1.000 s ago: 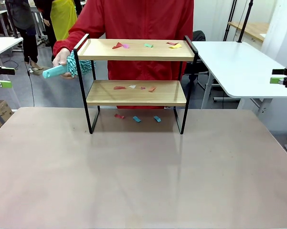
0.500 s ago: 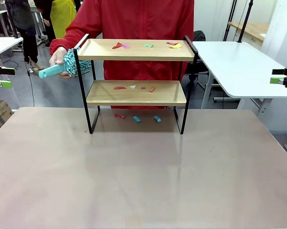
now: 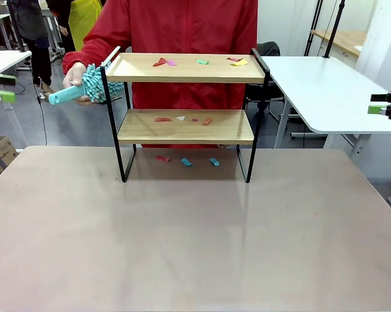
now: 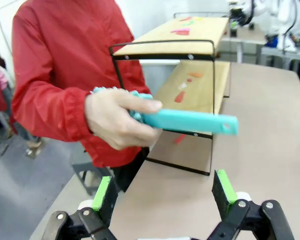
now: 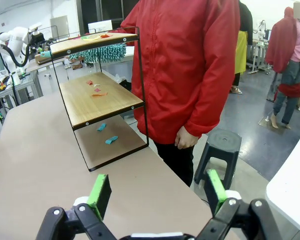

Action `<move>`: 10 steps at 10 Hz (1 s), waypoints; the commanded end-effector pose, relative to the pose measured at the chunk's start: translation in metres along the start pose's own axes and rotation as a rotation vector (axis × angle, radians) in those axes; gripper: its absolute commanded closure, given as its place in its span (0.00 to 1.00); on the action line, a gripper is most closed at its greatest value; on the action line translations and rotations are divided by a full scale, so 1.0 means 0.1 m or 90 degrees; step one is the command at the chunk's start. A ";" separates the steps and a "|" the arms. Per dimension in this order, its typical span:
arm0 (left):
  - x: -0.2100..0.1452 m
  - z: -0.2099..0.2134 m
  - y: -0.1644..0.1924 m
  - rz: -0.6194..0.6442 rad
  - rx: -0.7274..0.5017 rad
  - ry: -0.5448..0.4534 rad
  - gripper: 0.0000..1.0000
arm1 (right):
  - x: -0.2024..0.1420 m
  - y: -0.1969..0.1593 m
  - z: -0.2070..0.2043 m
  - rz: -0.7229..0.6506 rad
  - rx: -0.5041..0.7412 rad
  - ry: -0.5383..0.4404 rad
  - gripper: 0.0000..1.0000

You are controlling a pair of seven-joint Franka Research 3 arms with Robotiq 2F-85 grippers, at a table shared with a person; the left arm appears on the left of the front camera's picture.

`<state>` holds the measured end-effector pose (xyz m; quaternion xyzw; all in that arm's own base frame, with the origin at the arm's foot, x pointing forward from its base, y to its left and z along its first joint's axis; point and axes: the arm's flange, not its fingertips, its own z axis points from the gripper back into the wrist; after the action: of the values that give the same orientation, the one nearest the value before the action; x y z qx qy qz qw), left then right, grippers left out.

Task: Clean the shelf.
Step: Pick up the Duster handed by the human.

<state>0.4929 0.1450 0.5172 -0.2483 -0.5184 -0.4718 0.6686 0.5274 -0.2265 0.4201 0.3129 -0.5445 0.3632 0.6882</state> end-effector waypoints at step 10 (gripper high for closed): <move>1.94 -0.98 -1.09 0.412 0.387 0.327 0.00 | 0.01 0.00 -0.01 0.002 0.001 -0.001 0.00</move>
<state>0.4408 -0.0442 0.6512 -0.0837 -0.3892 -0.1781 0.8999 0.5272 -0.2266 0.4199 0.3131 -0.5446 0.3629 0.6882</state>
